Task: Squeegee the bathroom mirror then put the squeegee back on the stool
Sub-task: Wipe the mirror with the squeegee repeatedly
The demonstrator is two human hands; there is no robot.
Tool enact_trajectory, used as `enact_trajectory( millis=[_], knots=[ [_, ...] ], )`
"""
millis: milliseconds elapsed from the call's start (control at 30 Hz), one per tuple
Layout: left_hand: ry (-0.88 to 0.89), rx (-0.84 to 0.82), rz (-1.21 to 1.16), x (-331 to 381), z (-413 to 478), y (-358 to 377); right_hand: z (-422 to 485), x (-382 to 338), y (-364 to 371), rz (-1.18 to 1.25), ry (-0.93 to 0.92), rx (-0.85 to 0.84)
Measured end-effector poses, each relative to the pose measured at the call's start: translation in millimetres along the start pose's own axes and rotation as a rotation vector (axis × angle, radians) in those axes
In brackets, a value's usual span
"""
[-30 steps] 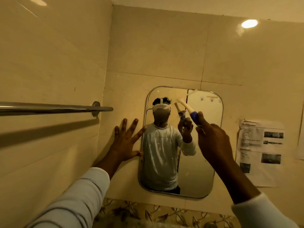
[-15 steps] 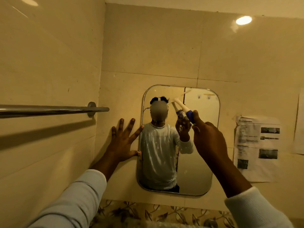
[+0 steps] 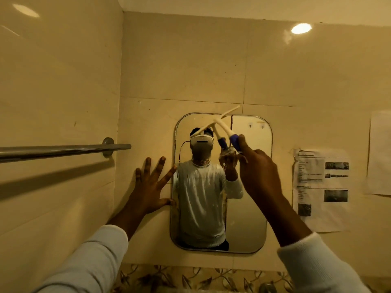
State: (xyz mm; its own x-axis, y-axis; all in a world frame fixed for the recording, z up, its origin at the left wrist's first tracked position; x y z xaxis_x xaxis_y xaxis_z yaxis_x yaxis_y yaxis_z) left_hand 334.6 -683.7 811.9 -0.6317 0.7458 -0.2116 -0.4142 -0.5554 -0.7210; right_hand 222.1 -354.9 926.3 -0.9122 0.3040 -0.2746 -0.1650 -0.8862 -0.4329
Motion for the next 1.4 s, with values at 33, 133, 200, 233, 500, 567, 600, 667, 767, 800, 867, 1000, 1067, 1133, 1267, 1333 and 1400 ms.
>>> enact_trajectory(
  millis=[33,133,200,233,500,567,600,667,767,800,867,1000,1067,1133,1267,1333,1400],
  knots=[
    [-0.004,-0.003,0.002,-1,0,1,6,-5,4,-0.012,-0.006,-0.017],
    [-0.002,0.010,0.005,0,1,2,14,-3,14,-0.034,0.006,-0.033],
    [-0.001,0.005,0.003,0,2,1,10,5,12,-0.050,0.032,-0.038],
    [0.000,-0.003,0.001,1,1,0,6,9,9,-0.059,0.043,-0.033],
    [-0.013,-0.053,0.012,3,-1,-3,15,-4,9,-0.004,-0.002,0.036],
    [-0.018,-0.065,0.003,3,-1,-3,30,-16,21,-0.010,-0.059,0.030],
    [-0.021,-0.070,0.002,4,-1,-3,37,-22,27,-0.020,-0.081,0.025],
    [-0.025,-0.073,0.005,3,0,-3,47,-31,35,-0.060,-0.119,0.026],
    [-0.025,-0.068,0.005,2,-1,-3,50,-26,40,-0.094,-0.106,0.012],
    [-0.024,-0.065,0.005,2,0,-2,48,-21,39,-0.100,-0.087,0.005],
    [-0.018,-0.050,0.004,2,0,-2,44,-11,35,-0.119,-0.054,-0.001],
    [-0.017,-0.027,0.011,1,0,-1,28,-6,10,-0.128,-0.006,-0.015],
    [-0.015,-0.021,0.000,2,0,-2,18,-5,-6,-0.138,0.018,-0.007],
    [-0.019,-0.035,0.002,2,0,-2,13,-4,-18,-0.150,0.044,-0.009],
    [-0.022,-0.025,-0.007,2,0,-2,25,-11,-14,-0.124,0.010,0.002],
    [-0.020,-0.029,-0.001,2,0,-1,33,-16,3,-0.117,-0.042,-0.013],
    [-0.019,-0.040,-0.004,1,0,0,38,-20,21,-0.123,-0.081,-0.030]
  ],
)
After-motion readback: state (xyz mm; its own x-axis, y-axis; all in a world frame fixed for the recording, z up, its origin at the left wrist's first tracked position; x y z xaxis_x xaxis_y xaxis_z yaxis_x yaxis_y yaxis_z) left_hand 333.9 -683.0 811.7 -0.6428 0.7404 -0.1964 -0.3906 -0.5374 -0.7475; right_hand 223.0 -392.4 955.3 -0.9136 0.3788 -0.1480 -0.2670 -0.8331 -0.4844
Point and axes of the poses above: each hand's wrist, its own z-axis towards the middle knuckle, its own y-axis out of the palm, x = y × z, the point moved 8 cm from there along z, towards the middle knuckle, and after that the axes turned 5 degrees about z, right-handed, at the moved point
